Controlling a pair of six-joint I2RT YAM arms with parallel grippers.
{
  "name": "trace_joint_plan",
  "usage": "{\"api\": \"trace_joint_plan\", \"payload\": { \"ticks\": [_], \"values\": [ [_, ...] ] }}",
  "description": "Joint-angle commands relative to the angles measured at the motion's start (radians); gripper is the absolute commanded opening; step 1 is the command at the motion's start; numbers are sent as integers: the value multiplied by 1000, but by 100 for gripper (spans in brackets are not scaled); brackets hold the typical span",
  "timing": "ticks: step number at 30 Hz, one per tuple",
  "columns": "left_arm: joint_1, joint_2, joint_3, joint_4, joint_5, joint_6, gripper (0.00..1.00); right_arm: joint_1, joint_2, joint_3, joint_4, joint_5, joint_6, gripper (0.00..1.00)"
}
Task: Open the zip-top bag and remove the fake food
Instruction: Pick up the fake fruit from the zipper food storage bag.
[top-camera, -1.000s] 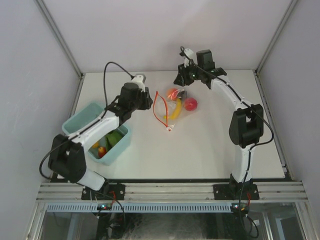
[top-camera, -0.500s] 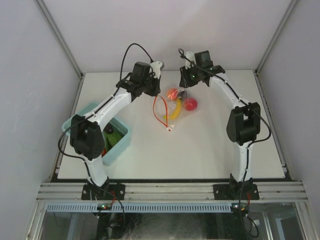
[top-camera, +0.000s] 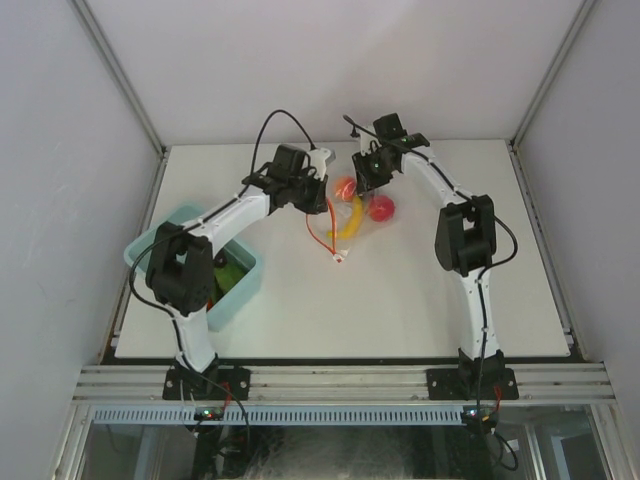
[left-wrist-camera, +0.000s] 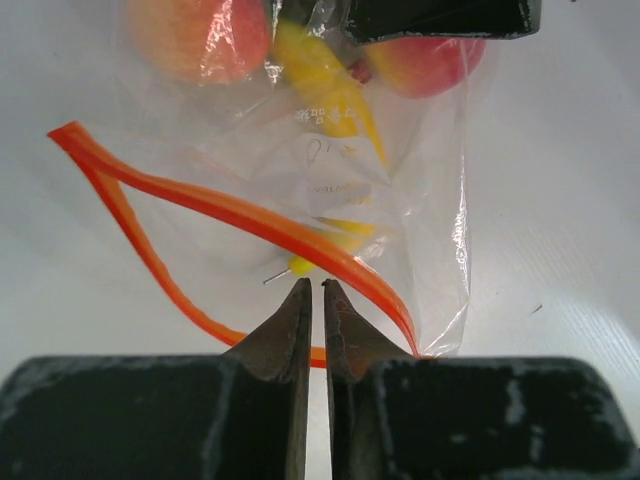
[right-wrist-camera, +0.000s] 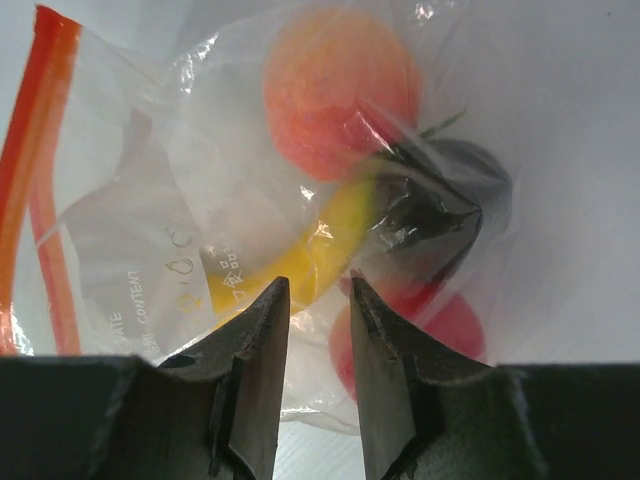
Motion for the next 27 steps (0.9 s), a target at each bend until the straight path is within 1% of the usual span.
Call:
{"api": "trace_joint_plan", "payload": {
  "ticks": [1, 7, 14, 18, 21, 27],
  "values": [
    [3, 47, -5, 67, 63, 1, 13, -10, 2, 56, -28, 16, -34, 31],
    [3, 89, -1, 78, 76, 1, 13, -22, 74, 134, -102, 6, -58, 32],
    [3, 129, 1, 100, 103, 1, 14, -26, 91, 136, -103, -5, -65, 31],
    [3, 160, 16, 116, 155, -12, 16, -33, 112, 149, -119, -16, -65, 30],
    [3, 172, 11, 139, 170, -27, 20, -35, 124, 161, -135, -28, -68, 29],
    [1, 189, -22, 242, 175, -88, 32, -35, 138, 169, -159, -49, -85, 27]
  ]
}}
